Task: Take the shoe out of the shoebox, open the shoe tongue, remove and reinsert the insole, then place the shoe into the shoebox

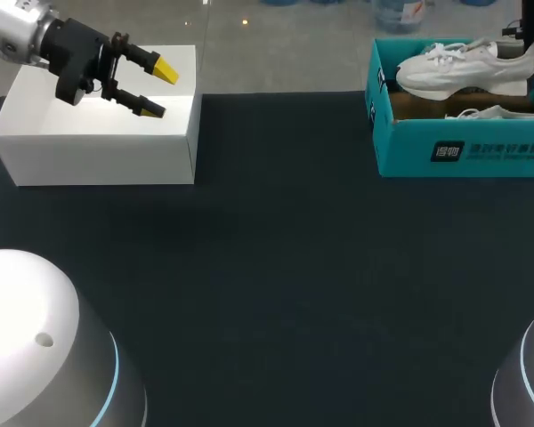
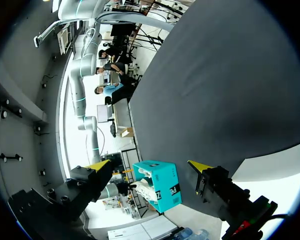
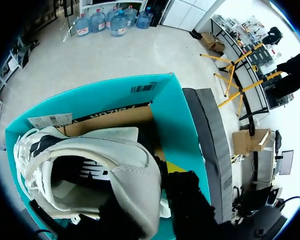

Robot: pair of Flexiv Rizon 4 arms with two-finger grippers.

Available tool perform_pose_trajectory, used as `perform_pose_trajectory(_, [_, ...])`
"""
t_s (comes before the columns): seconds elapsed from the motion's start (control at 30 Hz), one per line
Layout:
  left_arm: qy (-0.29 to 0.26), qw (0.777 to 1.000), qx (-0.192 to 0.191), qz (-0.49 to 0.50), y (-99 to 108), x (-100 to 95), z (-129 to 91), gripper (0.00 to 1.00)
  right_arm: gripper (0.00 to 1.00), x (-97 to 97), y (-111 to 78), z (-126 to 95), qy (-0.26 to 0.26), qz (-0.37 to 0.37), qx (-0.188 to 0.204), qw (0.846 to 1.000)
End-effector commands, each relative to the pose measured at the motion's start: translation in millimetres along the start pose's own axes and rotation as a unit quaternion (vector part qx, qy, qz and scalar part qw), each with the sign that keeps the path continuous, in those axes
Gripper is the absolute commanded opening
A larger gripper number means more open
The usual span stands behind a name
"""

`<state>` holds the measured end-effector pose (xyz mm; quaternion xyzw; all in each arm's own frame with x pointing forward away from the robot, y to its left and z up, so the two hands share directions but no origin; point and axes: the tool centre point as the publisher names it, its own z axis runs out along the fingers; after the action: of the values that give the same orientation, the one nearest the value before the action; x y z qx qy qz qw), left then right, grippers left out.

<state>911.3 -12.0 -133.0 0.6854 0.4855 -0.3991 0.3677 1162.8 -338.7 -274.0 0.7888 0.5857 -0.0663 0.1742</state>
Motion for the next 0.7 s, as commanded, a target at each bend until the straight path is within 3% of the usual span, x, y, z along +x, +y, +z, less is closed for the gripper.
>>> perform_pose_trajectory(0.03, [0.001,1.0,0.0,0.0,-1,-0.5,0,1.0,0.0,2.9,11.4,14,-0.001,0.0,0.004,1.0])
perform_pose_trajectory(0.7, [0.001,1.0,0.0,0.0,-1,-0.5,0,1.0,0.0,21.4,7.4,79,-0.011,0.003,0.035,0.999])
